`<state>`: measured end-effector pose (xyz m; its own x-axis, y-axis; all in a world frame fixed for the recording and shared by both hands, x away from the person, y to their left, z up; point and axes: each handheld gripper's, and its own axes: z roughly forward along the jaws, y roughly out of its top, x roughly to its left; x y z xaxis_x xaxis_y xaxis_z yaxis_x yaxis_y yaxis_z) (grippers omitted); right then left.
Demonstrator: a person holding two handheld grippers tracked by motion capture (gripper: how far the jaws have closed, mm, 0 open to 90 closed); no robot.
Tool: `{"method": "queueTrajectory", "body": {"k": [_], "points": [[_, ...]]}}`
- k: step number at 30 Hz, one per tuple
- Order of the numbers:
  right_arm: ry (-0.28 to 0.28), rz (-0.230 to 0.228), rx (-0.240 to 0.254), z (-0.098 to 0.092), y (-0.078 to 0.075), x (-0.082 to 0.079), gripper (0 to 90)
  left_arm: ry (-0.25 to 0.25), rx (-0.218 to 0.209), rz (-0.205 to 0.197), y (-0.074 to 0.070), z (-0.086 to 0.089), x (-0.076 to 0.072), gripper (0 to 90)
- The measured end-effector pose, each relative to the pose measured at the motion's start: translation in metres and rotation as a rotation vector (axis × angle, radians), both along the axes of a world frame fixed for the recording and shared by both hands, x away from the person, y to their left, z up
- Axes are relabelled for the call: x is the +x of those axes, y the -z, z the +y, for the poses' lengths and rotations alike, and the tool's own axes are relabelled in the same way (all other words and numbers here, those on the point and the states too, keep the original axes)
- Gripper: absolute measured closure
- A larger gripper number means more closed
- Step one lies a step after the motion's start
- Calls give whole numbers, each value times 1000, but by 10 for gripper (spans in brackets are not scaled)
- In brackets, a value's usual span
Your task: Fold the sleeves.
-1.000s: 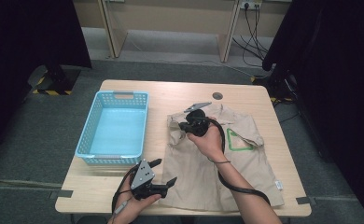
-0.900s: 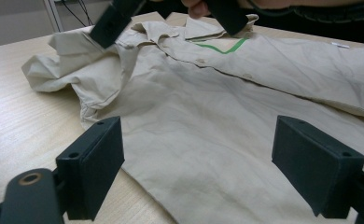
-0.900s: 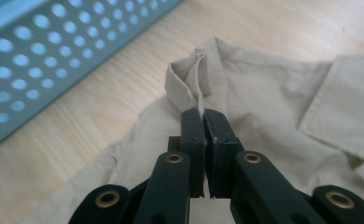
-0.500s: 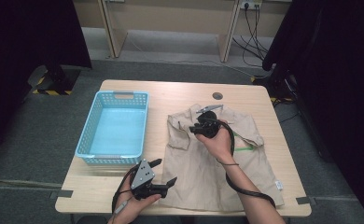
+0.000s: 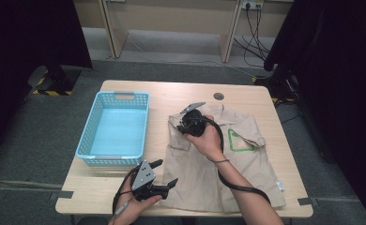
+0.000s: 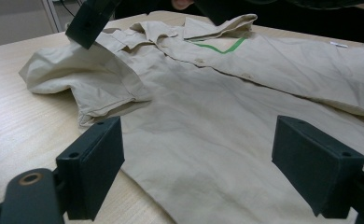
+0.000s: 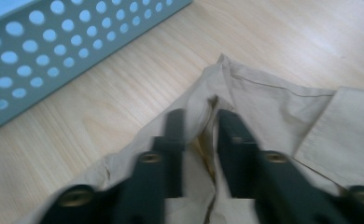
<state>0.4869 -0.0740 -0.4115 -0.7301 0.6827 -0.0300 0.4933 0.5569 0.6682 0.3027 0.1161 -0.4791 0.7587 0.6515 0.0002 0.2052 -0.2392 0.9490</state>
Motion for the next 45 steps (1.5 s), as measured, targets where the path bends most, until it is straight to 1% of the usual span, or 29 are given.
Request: {"method": "queueTrajectory", "body": {"k": [1,2,4,5,7,9,11,14,16,17,18,19,20,22,24,26,27,28,30,32,33,34,35,36,40,41,42,43,45], "points": [[21,21,30,-1,2,9,871,0,1,-2,0,0,0,160],[21,21,30,-1,2,9,871,-1,13,-31,-1,1,2,160],[70,28,36,-3,5,18,879,-10,5,-8,0,0,0,160],[87,30,33,-5,7,23,878,-6,3,1,0,0,0,161],[126,26,10,-7,12,31,877,0,0,0,0,0,0,160],[165,27,-25,-10,19,37,867,-1,-2,-2,0,0,0,160],[185,38,-52,-12,26,40,863,-1,-1,-1,0,0,0,161],[187,44,-84,-15,33,38,853,-1,0,1,0,0,0,161],[178,52,-119,-18,38,36,825,-2,1,2,0,0,0,160],[178,52,-119,-18,38,36,825,-1,1,1,0,0,0,160],[168,54,-136,-19,40,36,812,-1,3,-1,0,-1,0,160],[154,59,-141,-21,41,35,772,0,4,-2,0,-1,0,161],[154,59,-141,-21,41,35,772,0,6,-3,0,-1,-1,161],[164,43,-99,-25,34,33,707,3,7,-1,0,-1,0,160],[160,20,-61,-32,23,30,658,2,5,3,0,-1,0,160],[162,8,-35,-42,11,27,600,4,-2,7,0,0,0,160],[172,-4,-13,-56,1,25,569,1,-15,12,0,1,1,160],[172,-4,-13,-56,1,25,569,1,-15,12,0,1,1,160],[194,-13,9,-73,-8,23,544,-4,-21,20,0,3,2,160],[222,-11,29,-92,-15,21,523,-9,-14,17,-1,3,4,160],[235,-17,34,-102,-17,21,519,-8,-15,16,-3,3,5,160],[262,-17,42,-122,-21,19,500,-8,-26,16,-5,2,6,160],[277,-12,49,-131,-23,18,496,-8,-36,16,-7,2,7,160],[277,-12,49,-131,-23,18,496,-7,-45,15,-10,1,9,160],[321,-8,72,-163,-26,15,479,2,-66,10,-19,-2,18,160],[339,-5,81,-175,-27,12,475,1,-73,8,-21,-2,20,161],[344,-5,86,-180,-27,11,473,3,-77,6,-23,-3,22,161],[344,-5,86,-180,-27,11,473,3,-79,3,-25,-4,24,161],[358,-3,96,-189,-28,9,467,7,-75,-4,-31,-6,29,161]]}}
